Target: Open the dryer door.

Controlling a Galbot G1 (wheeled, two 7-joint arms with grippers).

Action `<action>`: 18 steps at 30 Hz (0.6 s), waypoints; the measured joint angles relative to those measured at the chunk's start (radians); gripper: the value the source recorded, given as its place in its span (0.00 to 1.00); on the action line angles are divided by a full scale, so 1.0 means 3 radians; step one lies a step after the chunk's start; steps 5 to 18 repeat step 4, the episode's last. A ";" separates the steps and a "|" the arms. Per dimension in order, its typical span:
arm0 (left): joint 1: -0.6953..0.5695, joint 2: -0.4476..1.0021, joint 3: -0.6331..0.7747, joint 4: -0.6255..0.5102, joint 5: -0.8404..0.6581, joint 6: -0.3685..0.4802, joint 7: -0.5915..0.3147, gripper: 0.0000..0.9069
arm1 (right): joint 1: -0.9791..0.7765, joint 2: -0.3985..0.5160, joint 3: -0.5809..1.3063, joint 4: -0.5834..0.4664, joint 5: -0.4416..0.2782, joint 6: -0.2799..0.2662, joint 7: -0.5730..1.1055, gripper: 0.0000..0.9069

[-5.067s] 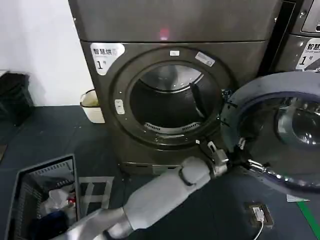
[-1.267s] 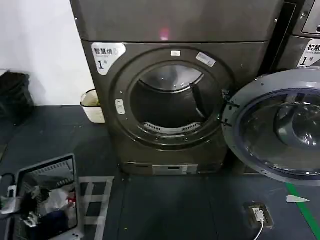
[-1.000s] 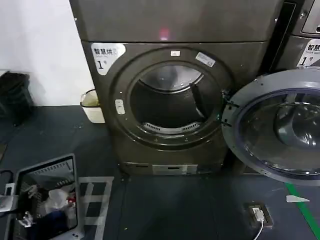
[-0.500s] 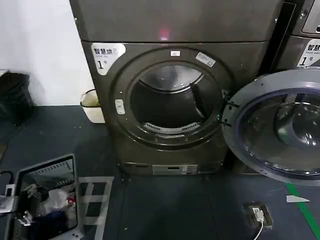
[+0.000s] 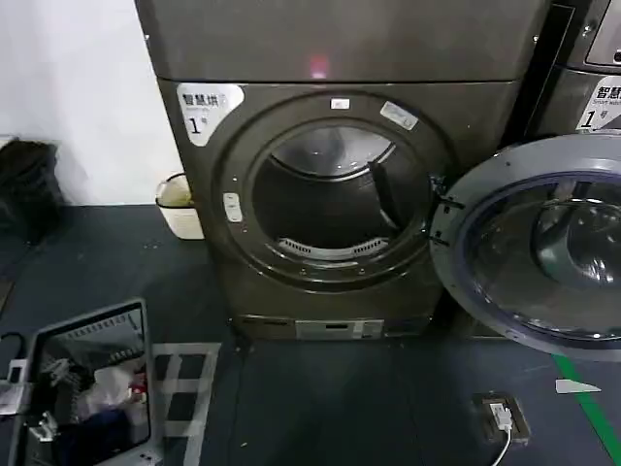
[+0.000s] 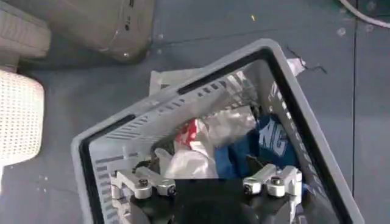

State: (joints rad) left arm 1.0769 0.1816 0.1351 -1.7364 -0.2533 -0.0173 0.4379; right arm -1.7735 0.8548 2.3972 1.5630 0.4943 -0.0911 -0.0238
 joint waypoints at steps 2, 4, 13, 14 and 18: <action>0.0000 -0.0001 0.0001 -0.0005 0.0000 0.0003 0.0002 1.00 | -0.0001 0.0000 0.0007 -0.0002 0.0000 0.0000 0.0000 1.00; 0.0000 0.0010 0.0001 -0.0031 -0.0018 0.0013 0.0007 1.00 | -0.0001 0.0006 0.0005 0.0002 0.0000 0.0000 0.0000 1.00; 0.0000 0.0010 0.0001 -0.0031 -0.0018 0.0013 0.0007 1.00 | -0.0001 0.0006 0.0005 0.0002 0.0000 0.0000 0.0000 1.00; 0.0000 0.0010 0.0001 -0.0031 -0.0018 0.0013 0.0007 1.00 | -0.0001 0.0006 0.0005 0.0002 0.0000 0.0000 0.0000 1.00; 0.0000 0.0010 0.0001 -0.0031 -0.0018 0.0013 0.0007 1.00 | -0.0001 0.0006 0.0005 0.0002 0.0000 0.0000 0.0000 1.00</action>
